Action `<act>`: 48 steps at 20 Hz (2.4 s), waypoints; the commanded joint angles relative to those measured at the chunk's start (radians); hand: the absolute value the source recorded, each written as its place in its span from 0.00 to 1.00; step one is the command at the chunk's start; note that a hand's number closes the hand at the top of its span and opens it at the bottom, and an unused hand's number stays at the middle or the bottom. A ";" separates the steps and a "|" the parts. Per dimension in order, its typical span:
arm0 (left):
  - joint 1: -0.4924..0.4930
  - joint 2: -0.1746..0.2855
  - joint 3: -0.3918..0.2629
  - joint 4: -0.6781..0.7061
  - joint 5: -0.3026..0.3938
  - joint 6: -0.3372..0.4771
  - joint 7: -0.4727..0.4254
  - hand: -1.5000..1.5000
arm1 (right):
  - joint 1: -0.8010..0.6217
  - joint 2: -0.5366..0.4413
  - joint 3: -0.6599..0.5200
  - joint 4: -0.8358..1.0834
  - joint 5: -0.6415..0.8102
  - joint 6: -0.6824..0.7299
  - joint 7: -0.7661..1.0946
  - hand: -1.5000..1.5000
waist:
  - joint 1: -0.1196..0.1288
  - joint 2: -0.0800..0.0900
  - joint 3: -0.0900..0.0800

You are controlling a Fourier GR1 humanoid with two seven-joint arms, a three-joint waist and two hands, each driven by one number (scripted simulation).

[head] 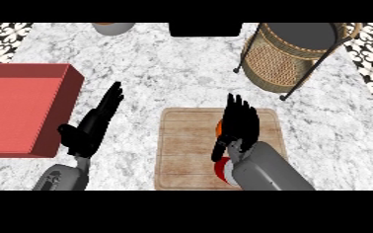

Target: Pick the squash from the cutting board and place it in the tiered basket

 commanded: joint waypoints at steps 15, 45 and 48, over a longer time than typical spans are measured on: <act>-0.020 -0.070 0.035 0.051 -0.093 -0.044 -0.005 0.50 | 0.090 0.102 -0.128 0.110 0.259 -0.120 -0.200 1.00 | 0.009 0.004 0.001; 0.028 -0.094 0.077 -0.025 -0.111 -0.050 0.040 0.50 | 0.481 -0.599 -1.056 -0.506 -0.430 -0.013 -0.733 1.00 | -0.009 0.000 0.000; -0.001 -0.100 0.087 0.022 -0.118 -0.065 0.018 0.50 | 0.317 -0.627 -0.989 -0.529 -0.394 0.026 -0.556 1.00 | 0.007 0.003 0.000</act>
